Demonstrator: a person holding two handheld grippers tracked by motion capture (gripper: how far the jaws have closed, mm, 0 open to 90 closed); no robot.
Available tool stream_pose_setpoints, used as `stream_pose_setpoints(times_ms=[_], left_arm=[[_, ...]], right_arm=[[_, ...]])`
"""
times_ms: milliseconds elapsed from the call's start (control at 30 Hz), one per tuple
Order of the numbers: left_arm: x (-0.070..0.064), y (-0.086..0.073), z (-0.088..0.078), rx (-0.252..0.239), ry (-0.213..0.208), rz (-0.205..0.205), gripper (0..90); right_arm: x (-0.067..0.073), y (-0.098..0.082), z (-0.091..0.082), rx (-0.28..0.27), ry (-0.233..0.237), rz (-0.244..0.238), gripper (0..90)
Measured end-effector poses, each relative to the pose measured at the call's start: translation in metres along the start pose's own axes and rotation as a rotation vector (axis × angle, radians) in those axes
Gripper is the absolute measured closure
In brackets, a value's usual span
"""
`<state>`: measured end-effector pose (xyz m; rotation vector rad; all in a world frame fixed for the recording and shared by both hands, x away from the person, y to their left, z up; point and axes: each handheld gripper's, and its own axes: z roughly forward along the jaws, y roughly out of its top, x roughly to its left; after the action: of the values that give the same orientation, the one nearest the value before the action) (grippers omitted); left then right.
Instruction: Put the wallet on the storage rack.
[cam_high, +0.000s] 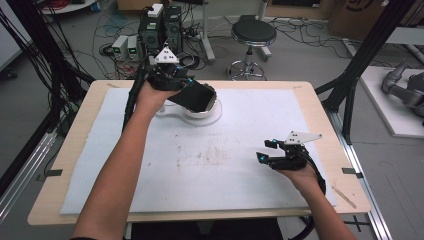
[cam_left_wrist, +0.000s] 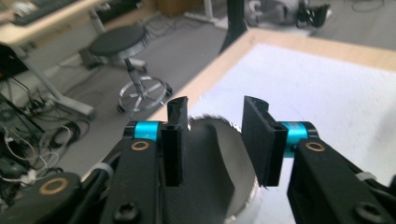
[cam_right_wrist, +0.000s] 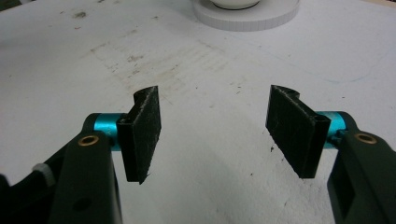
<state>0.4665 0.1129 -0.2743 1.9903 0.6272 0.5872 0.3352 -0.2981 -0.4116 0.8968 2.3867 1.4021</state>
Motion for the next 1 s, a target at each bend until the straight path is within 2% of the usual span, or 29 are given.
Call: stream_pose_setpoints(times_ms=[67,167,267,400,500,633,733,867,1000], left_arm=[[0.0,-0.009,0.006,0.028,0.003,-0.003,64.2],[0.003,-0.019,0.012,0.05,0.03,-0.016,64.2],[0.009,-0.024,0.017,0.074,0.069,-0.037,58.0],[0.014,-0.029,0.023,0.07,0.095,-0.058,57.6],[0.017,-0.03,0.024,0.076,0.104,-0.059,57.3],[0.015,-0.029,0.023,0.067,0.085,-0.064,54.9],[0.011,-0.026,0.021,0.059,0.066,-0.069,49.7],[0.005,-0.021,0.011,0.032,0.044,-0.069,44.8],[-0.001,-0.017,-0.002,0.001,-0.027,-0.092,39.3]], right_arm=[[0.001,0.0,0.0,0.005,0.004,-0.001,36.3],[0.002,0.0,0.001,0.011,0.005,-0.004,36.3],[0.001,0.0,0.003,0.017,0.005,0.002,36.3],[-0.001,-0.001,0.005,0.024,0.007,0.007,36.0],[-0.002,-0.001,0.006,0.028,0.009,0.003,35.8],[-0.001,-0.001,0.007,0.028,0.008,0.006,35.5],[-0.001,-0.001,0.006,0.025,0.007,0.007,35.1],[-0.001,0.0,0.004,0.015,0.001,0.008,34.0],[-0.002,0.0,-0.001,-0.005,-0.007,0.018,33.1]])
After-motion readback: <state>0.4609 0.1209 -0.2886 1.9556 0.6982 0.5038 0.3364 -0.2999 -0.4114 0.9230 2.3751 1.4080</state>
